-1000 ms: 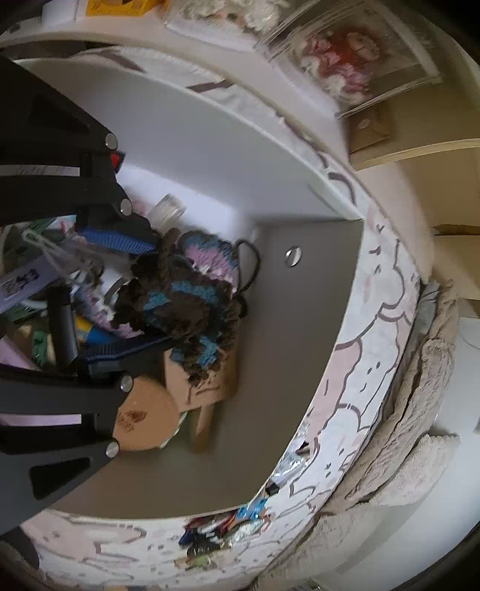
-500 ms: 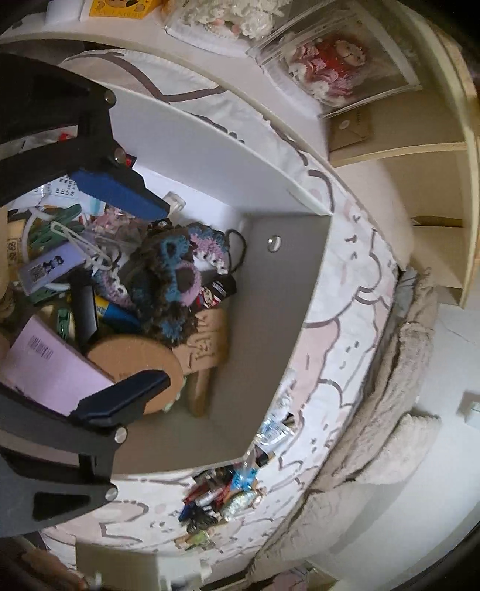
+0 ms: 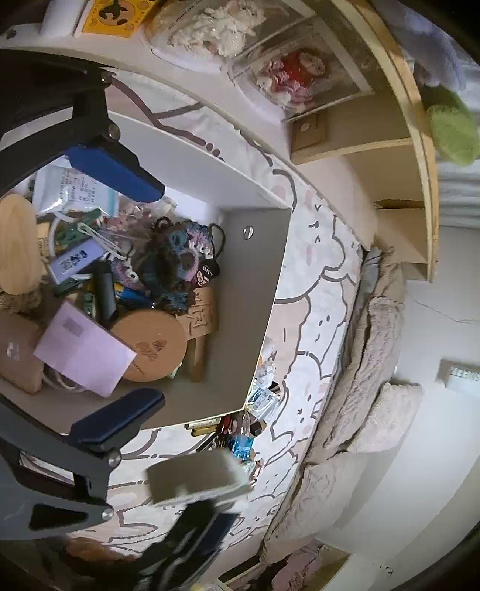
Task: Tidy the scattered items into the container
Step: 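Open the left tool to drop the knitted pouch into the box, then lower the white handle tool into the box and open the right tool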
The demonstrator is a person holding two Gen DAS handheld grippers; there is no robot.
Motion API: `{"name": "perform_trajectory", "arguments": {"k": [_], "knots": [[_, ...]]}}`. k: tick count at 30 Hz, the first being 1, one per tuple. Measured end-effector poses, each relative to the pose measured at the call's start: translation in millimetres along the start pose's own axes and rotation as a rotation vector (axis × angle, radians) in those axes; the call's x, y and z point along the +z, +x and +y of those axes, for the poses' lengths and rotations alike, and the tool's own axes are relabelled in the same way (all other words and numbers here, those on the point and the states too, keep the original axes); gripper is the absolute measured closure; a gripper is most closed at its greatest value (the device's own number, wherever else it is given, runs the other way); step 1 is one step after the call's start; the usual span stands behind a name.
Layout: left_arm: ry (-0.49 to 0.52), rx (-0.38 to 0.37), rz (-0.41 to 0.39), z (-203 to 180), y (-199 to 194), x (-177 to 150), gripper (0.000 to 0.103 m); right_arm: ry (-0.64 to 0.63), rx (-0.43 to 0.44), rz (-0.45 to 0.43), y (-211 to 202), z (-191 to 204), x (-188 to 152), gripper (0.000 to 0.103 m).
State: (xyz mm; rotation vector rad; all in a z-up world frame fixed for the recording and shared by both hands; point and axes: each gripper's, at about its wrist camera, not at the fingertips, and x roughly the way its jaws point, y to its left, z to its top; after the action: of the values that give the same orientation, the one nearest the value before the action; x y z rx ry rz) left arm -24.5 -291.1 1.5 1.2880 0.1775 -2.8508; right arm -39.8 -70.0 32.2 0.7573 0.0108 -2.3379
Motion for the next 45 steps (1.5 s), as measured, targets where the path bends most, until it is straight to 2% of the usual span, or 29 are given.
{"name": "perform_trajectory", "arguments": {"k": [9,13,16,21,26,30,34,37,40,45], "knots": [[-0.037,0.074,-0.143,26,-44,-29,0.0,-0.064,0.04,0.066,26,20,13,0.042],[-0.046,0.117,-0.196,40,-59,-44,0.0,-0.147,0.051,0.109,47,36,17,0.042],[-0.052,0.114,-0.235,48,-63,-56,0.0,-0.23,0.073,0.142,65,50,19,0.042],[-0.044,0.152,-0.239,54,-60,-70,0.0,-0.327,0.085,0.196,97,73,24,0.042],[-0.046,0.124,-0.231,49,-56,-79,0.0,-0.383,0.076,0.237,132,91,31,0.042],[-0.024,0.136,-0.234,43,-54,-82,0.0,-0.427,0.083,0.27,158,103,35,0.042],[-0.008,0.113,-0.236,42,-56,-84,0.0,-0.556,0.085,0.312,179,117,30,0.042],[-0.005,0.121,-0.24,43,-57,-84,0.0,-0.604,0.069,0.335,194,121,28,0.042],[-0.003,0.126,-0.238,44,-54,-83,0.0,-0.611,0.061,0.344,206,120,30,0.042],[0.0,0.141,-0.237,43,-49,-84,0.0,-0.65,0.071,0.311,214,120,29,0.042]]}}
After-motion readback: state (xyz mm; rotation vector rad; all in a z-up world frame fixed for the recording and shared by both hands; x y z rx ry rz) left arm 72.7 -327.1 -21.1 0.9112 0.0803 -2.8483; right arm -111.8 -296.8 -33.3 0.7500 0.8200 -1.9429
